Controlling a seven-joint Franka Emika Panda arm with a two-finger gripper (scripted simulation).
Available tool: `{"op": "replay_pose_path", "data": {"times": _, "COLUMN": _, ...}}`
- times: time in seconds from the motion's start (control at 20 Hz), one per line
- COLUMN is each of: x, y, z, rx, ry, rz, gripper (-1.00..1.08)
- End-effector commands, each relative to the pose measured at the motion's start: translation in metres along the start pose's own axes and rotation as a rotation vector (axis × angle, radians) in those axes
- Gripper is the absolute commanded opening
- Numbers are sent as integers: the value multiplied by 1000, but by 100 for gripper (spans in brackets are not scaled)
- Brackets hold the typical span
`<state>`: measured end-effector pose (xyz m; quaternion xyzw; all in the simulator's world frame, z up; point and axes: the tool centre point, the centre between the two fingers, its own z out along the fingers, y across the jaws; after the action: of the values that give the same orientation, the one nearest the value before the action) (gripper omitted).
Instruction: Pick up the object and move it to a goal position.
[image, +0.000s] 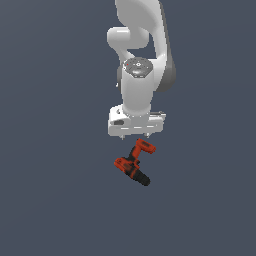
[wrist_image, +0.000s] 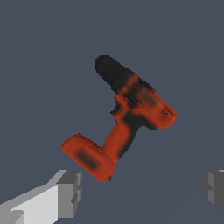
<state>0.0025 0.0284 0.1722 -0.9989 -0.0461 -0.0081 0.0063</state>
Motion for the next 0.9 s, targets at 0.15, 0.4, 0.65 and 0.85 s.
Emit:
{"op": "replay_pose_path", "data": {"times": 0.15, "x": 6, "y": 0, "z": 7, "rx": 8, "ry": 6, "rz": -49, "gripper": 108}}
{"op": "replay_pose_path", "data": {"times": 0.4, "x": 16, "y": -1, "z": 17, "rx": 21, "ry": 18, "rz": -125, "gripper": 108}}
{"op": "replay_pose_path", "data": {"times": 0.65, "x": 29, "y": -2, "z": 31, "rx": 40, "ry": 38, "rz": -230, "gripper": 108}}
{"op": "replay_pose_path", "data": {"times": 0.85, "x": 41, "y": -2, "z": 44, "rx": 58, "ry": 58, "rz": -323, "gripper": 108}}
